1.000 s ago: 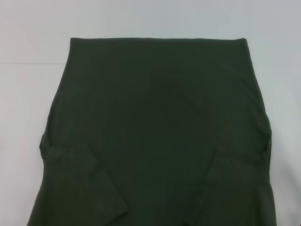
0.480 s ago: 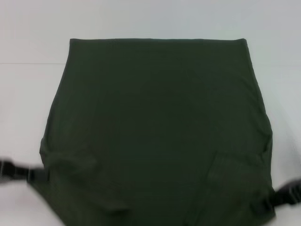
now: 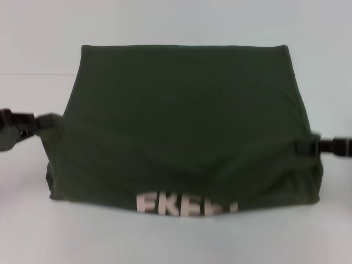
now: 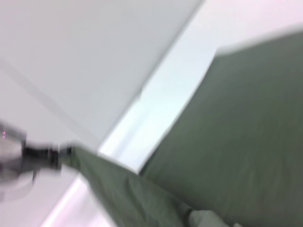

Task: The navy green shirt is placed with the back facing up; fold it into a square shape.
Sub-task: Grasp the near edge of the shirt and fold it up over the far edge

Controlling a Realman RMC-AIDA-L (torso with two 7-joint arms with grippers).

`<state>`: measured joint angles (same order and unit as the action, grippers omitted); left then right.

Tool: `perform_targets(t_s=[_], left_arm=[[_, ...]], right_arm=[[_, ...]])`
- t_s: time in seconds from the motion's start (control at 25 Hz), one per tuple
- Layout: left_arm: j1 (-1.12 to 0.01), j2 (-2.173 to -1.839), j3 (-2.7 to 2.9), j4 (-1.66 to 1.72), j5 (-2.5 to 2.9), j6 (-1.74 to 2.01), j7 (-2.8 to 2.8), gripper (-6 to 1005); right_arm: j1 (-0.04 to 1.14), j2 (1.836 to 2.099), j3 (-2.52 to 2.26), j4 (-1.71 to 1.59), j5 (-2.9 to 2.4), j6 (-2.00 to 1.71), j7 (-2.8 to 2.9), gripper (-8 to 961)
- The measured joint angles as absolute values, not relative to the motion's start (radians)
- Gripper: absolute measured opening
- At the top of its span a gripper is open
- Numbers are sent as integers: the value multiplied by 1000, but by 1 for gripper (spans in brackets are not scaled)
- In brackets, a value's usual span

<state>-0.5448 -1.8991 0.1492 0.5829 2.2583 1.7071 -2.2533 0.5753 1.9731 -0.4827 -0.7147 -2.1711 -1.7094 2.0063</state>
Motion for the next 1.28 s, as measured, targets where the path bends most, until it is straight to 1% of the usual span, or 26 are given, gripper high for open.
perform_targets(t_s=[0.16, 0.24, 0.32, 0.44, 0.48, 0.64, 0.76, 0.96, 1.04, 1.08, 1.28], left_arm=[[-544, -1935, 149, 565, 2208, 1602, -2215, 15], [-545, -1959, 143, 534, 2172, 1534, -2172, 15], [-545, -1984, 135, 493, 2109, 1465, -2109, 15], [-549, -2010, 138, 466, 2055, 1388, -2030, 15], [-552, -2019, 137, 465, 2042, 1365, -2009, 14], [-564, -2051, 135, 464, 1963, 1298, -1927, 14], [-583, -2064, 141, 463, 1914, 1262, -1882, 14], [-623, -2077, 146, 463, 1887, 1216, -1825, 14], [-645, -2092, 146, 462, 1868, 1174, -1781, 14], [-645, -2092, 146, 462, 1868, 1174, -1781, 14], [-659, -2117, 148, 461, 1840, 1092, -1725, 15]], right_arm=[[541, 1981, -459, -666, -2061, -1621, 1954, 65], [538, 1982, -450, -616, -2039, -1565, 1922, 66], [538, 1989, -439, -565, -2018, -1497, 1881, 66], [538, 2018, -434, -542, -2003, -1402, 1835, 66], [539, 2033, -433, -542, -2000, -1356, 1818, 66], [550, 2061, -430, -535, -1976, -1250, 1771, 65], [558, 2072, -431, -534, -1946, -1221, 1747, 65], [572, 2074, -434, -532, -1868, -1194, 1728, 66], [581, 2077, -438, -530, -1856, -1165, 1724, 66], [586, 2080, -439, -529, -1857, -1150, 1722, 66], [610, 2086, -497, -504, -1865, -1050, 1719, 68]])
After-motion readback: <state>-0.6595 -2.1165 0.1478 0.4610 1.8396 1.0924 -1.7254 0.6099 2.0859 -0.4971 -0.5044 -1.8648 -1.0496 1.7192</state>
